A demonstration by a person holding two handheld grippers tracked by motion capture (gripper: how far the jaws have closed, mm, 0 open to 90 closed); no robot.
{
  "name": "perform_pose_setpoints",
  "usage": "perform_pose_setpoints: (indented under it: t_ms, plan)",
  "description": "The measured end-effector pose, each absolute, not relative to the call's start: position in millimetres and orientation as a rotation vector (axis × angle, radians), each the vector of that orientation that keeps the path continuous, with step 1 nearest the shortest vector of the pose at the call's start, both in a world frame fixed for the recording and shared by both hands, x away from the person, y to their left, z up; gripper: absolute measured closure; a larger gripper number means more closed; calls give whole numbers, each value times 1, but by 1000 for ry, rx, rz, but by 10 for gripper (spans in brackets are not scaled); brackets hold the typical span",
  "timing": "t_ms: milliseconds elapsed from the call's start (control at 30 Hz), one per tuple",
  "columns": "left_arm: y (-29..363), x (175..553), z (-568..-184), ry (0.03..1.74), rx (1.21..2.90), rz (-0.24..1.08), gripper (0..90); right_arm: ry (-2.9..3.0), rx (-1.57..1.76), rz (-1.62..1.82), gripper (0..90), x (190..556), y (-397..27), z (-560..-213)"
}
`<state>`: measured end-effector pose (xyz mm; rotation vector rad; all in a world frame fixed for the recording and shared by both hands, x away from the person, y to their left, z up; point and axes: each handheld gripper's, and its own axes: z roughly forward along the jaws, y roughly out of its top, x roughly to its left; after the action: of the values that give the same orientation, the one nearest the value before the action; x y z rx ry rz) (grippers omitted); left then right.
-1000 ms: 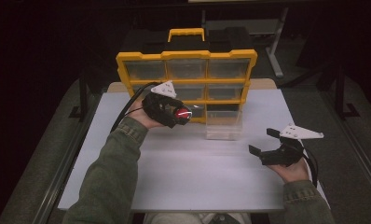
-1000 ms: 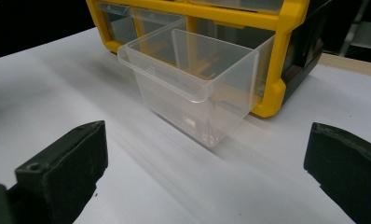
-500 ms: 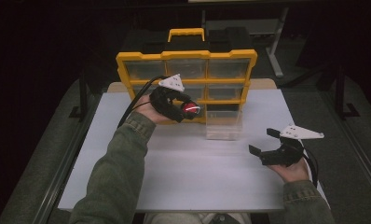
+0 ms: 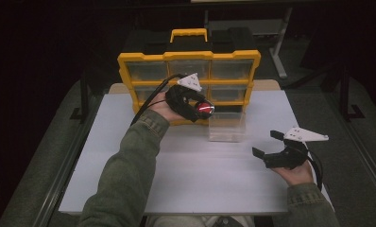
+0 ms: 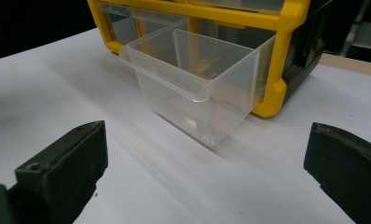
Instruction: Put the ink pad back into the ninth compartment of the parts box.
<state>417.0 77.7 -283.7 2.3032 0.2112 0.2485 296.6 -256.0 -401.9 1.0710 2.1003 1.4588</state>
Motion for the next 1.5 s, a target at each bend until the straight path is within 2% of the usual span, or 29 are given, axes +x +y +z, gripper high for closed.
perform_pose_setpoints:
  t_ms: [700,1067,1500]
  plan:
    - [30,427,-294,134,2352,220,299,2117,1057,1447,0,296,-254,-403]
    - [7,430,-313,98,2417,188,299,2127,1056,1445,0,296,-253,-403]
    - [2,444,-327,141,2430,153,298,2144,1050,1431,0,296,-251,-404]
